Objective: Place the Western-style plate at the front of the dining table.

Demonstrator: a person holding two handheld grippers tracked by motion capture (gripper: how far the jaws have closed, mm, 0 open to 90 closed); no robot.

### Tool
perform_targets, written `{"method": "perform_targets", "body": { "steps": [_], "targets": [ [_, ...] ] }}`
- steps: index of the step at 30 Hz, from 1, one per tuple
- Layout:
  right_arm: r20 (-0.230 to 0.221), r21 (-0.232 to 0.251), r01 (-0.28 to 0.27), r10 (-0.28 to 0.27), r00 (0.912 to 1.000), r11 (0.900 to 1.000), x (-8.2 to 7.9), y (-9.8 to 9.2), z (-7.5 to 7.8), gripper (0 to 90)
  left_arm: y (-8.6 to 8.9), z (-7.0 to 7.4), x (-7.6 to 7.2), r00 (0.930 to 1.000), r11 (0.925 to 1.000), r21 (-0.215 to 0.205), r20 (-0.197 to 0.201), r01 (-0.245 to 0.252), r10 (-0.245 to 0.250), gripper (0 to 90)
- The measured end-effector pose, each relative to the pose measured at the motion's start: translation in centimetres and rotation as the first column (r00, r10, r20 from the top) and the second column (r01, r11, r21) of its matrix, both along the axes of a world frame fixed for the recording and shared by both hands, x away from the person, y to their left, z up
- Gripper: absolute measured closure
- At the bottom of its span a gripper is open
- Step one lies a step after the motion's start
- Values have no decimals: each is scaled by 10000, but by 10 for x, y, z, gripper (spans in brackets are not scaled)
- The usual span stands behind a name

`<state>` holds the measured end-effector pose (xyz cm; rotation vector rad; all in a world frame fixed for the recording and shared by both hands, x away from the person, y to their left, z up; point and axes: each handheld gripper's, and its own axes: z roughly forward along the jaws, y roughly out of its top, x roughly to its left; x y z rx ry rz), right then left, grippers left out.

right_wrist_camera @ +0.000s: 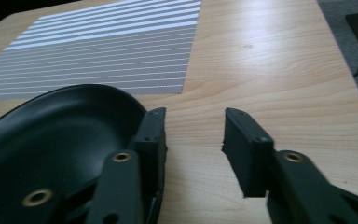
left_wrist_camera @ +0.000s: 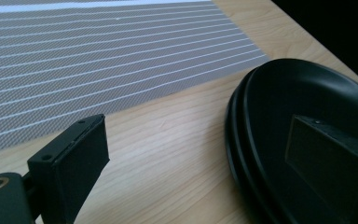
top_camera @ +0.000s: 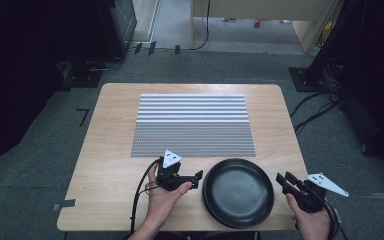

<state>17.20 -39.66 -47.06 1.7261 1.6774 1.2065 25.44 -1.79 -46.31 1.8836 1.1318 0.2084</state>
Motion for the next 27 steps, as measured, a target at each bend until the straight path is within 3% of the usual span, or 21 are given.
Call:
{"method": "perform_targets", "body": {
  "steps": [4, 5, 6, 7, 10, 11, 14, 21, 27],
  "targets": [
    [-145, 441, -563, 570, 9983, 9974, -2, 1, -4, 702, -9, -3, -4, 9990, 9991, -60, -128, 418, -419, 89],
    [-216, 873, -790, 811, 9965, 9930, -2, 0, -7, 708, -11, -3, -5, 9988, 9989, -75, -129, 468, -469, 147],
    [-216, 873, -790, 811, 9965, 9930, -2, 0, -7, 708, -12, -3, -6, 9983, 9984, -132, -169, 559, -561, 147],
    [-231, 1246, -940, 976, 9950, 9877, -1, 2, -9, 707, -14, -4, -8, 9974, 9976, -186, -242, 673, -678, 153],
    [-255, 1025, -953, 984, 9948, 9902, -1, 6, -11, 708, -20, -6, -11, 9941, 9947, -253, -397, 1001, -1011, 157],
    [-503, 619, -783, 815, 9954, 9950, -1, 9, -12, 720, -22, -8, -13, 9913, 9923, -247, -488, 1212, -1223, 206],
    [-644, 446, -644, 672, 9957, 9969, -1, 10, -12, 735, -24, -13, -16, 9828, 9857, -288, -766, 1662, -1680, 249],
    [-1021, 706, -593, 663, 9926, 9957, 0, 10, -16, 783, -25, -23, -18, 9794, 9844, -51, -999, 1759, -1756, 372],
    [-1088, 914, -621, 720, 9915, 9939, 0, 13, -19, 841, -27, -30, -21, 9719, 9783, -7, -1135, 2074, -2061, 454]
  ]
}}
